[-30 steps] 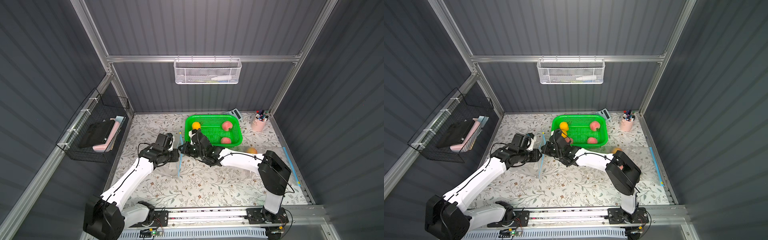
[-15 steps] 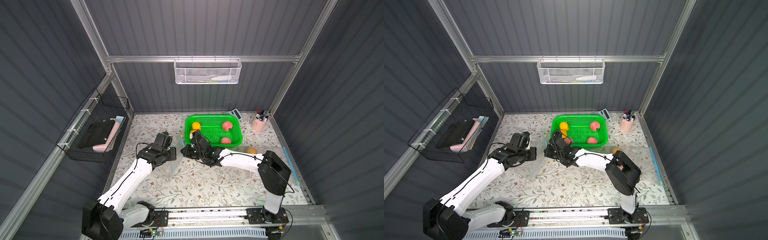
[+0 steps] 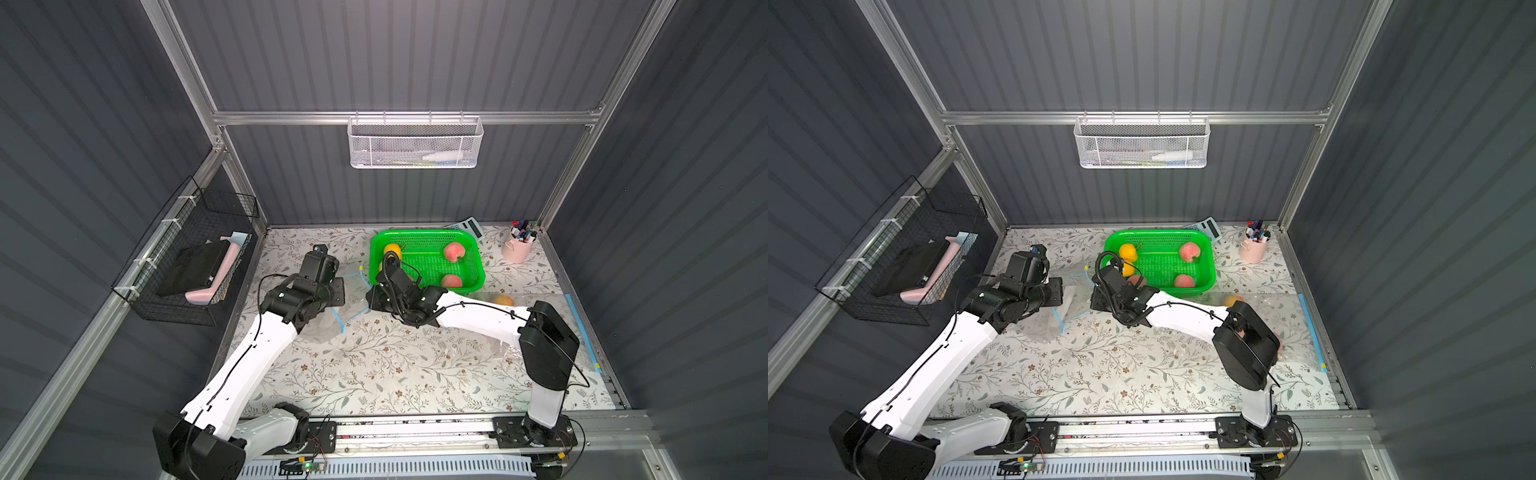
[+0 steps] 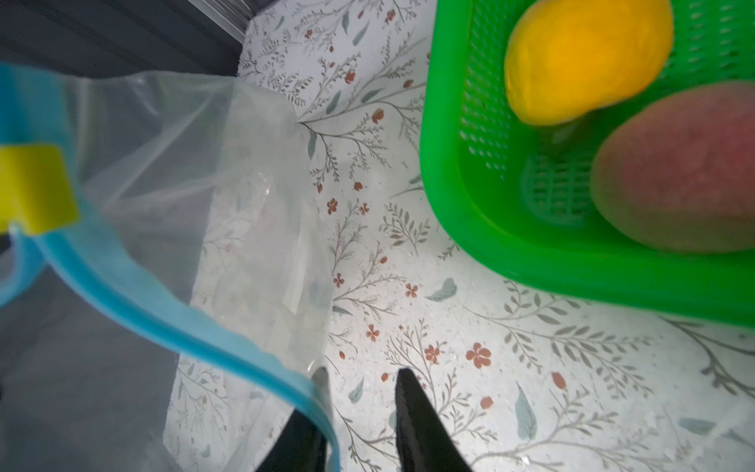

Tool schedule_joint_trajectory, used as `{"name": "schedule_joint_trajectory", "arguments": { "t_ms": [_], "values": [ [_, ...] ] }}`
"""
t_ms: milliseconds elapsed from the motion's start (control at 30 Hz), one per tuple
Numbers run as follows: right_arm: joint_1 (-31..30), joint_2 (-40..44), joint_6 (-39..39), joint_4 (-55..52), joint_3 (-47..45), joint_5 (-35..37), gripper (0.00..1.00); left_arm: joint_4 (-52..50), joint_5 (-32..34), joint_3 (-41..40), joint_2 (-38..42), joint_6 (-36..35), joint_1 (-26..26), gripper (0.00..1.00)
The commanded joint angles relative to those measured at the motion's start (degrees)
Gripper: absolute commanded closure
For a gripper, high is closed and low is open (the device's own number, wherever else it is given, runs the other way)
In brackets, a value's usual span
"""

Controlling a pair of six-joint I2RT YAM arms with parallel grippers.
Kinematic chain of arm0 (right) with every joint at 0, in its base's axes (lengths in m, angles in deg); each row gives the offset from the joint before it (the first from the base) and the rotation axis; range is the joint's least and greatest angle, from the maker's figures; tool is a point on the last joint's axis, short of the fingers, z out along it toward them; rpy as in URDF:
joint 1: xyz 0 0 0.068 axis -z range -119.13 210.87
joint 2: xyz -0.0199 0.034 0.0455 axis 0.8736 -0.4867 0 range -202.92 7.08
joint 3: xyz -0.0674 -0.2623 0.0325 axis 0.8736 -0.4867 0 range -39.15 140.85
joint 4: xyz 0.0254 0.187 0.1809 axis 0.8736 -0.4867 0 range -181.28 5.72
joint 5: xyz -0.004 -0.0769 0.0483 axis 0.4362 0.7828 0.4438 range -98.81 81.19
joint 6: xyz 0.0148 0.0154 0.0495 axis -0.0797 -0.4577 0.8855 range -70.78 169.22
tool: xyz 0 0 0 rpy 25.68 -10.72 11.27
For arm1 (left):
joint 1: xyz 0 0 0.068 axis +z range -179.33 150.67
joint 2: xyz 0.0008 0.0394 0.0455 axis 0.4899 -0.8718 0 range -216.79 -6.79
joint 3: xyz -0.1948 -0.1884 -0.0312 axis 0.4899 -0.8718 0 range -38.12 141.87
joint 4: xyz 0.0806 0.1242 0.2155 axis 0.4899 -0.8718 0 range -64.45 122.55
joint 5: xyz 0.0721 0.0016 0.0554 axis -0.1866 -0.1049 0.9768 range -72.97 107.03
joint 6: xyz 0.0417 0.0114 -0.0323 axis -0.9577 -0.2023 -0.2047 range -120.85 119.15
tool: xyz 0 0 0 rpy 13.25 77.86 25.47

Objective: Place the peach in a zip-top bag and seal the zipper
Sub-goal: Open the zipper of the food storage bag, then pick up the peach from the basket.

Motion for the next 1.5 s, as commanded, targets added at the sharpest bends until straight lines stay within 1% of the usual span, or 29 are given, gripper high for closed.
{"name": "schedule_joint_trajectory", "arguments": {
  "t_ms": [0, 167, 233, 333, 400, 467, 500, 600, 667, 767, 833, 900, 933, 1067, 1167, 1300, 1467],
  "values": [
    [-0.12, -2.55, -0.92, -3.46, 2.02, 2.49, 0.69, -4.29, 3.99, 3.64, 1.11, -3.55, -0.07, 1.00],
    [0.06, -4.99, -1.94, -6.59, 6.12, 4.18, 0.68, -4.56, 5.82, 4.50, 1.23, -4.51, -0.10, 1.00],
    [0.26, -5.79, -2.08, -7.49, 7.80, 4.57, 0.68, -2.80, 3.71, 3.71, 0.89, -4.36, -0.07, 1.00],
    [0.47, -5.76, -6.13, -5.48, 9.39, 1.77, 0.64, 0.07, -0.27, 2.47, -0.77, -2.77, -0.11, 1.00],
    [0.42, -5.18, -9.78, -4.17, 10.34, 0.27, 0.57, 1.70, -2.51, 1.98, -2.38, -1.54, -0.11, 1.00],
    [0.59, -4.03, -13.84, -3.00, 11.00, -0.48, 0.48, 3.61, -4.05, 1.53, -4.30, -0.59, -0.07, 1.00],
    [0.76, -3.32, -15.69, -2.40, 10.97, -0.81, 0.44, 4.40, -4.60, 1.45, -5.23, -0.30, -0.06, 1.00],
    [1.50, -0.18, -20.67, -1.16, 10.05, -0.28, 0.32, 5.99, -5.70, 1.39, -8.14, 0.02, -0.03, 1.00],
    [2.22, 2.49, -23.44, 0.14, 8.25, 1.36, 0.25, 7.19, -6.17, 1.12, -9.60, -0.20, 0.06, 1.00],
    [3.88, 5.59, -26.31, 1.83, 4.92, 3.64, 0.16, 8.87, -6.92, 0.51, -10.94, -0.54, 0.23, 1.00],
    [5.69, 6.56, -26.31, 1.01, 3.67, 5.26, 0.13, 9.61, -7.40, 0.19, -11.55, -0.80, 0.41, 1.00],
    [8.14, 6.56, -25.37, -0.41, 3.16, 5.01, 0.08, 10.21, -8.06, -0.19, -11.79, -0.99, 0.76, 1.00],
    [9.66, 5.98, -24.87, -1.24, 3.35, 4.14, 0.02, 10.50, -8.37, -0.41, -11.88, -1.12, 1.01, 1.00],
    [14.66, 1.20, -23.10, -4.39, 6.52, -0.07, 0.01, 11.79, -11.24, -1.31, -11.91, -1.33, 1.77, 1.00],
    [16.67, -3.61, -23.39, -5.39, 10.32, -1.86, 0.01, 12.78, -12.59, -1.87, -11.88, -1.69, 1.90, 1.00],
    [17.77, -10.68, -23.86, -7.38, 16.88, -4.57, 0.02, 13.94, -13.26, -2.83, -11.44, -2.75, 1.95, 1.00],
    [18.55, -18.50, -23.83, -9.22, 23.59, -8.14, 0.09, 14.47, -14.27, -3.27, -11.61, -3.45, 1.92, 1.00]
  ]
}}
